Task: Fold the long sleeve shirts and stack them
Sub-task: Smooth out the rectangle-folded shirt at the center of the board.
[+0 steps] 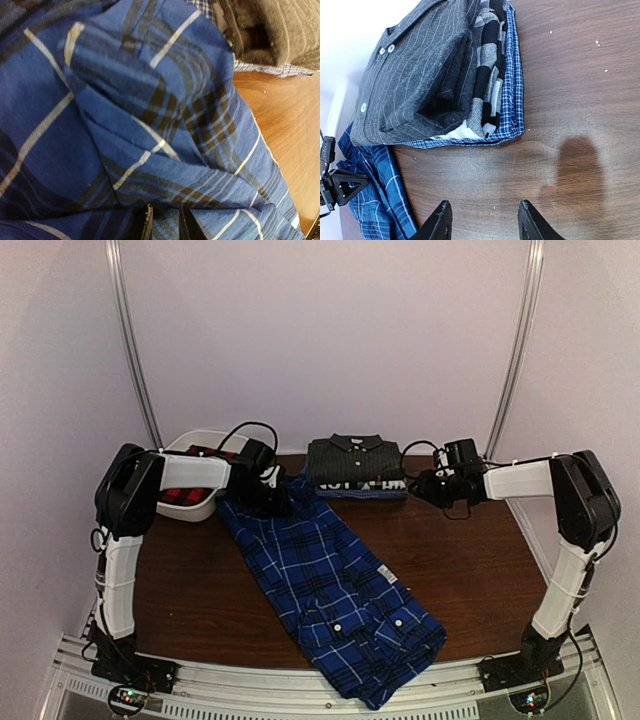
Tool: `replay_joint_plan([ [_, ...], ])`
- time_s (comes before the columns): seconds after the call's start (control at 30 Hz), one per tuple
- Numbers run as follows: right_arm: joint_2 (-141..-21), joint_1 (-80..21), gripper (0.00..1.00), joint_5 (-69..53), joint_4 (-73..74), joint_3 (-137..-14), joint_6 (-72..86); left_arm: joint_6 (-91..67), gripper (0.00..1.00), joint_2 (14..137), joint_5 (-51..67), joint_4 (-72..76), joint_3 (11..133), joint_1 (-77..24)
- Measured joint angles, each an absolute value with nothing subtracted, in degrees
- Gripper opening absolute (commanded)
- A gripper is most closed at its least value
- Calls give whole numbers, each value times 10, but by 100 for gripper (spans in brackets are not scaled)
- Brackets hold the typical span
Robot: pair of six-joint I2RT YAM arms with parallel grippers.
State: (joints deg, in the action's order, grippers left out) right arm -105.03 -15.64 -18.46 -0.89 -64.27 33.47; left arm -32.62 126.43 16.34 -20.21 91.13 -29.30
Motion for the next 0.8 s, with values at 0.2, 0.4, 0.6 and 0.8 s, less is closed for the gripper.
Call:
replay_joint_plan([
  [0.2,-1054,-154,47,-211,-16,-637,338,-319,23,1259,163,-218,926,-292],
  [0.4,-991,-198,46,-211,13,-583,325,-332,24,1158,163,-210,837,-310],
  [0.6,-885,-309,42,-209,42,-530,314,-392,24,1007,180,-166,684,-393],
  [0.8,-821,-411,39,-209,60,-482,328,-493,24,950,192,-96,561,-535],
])
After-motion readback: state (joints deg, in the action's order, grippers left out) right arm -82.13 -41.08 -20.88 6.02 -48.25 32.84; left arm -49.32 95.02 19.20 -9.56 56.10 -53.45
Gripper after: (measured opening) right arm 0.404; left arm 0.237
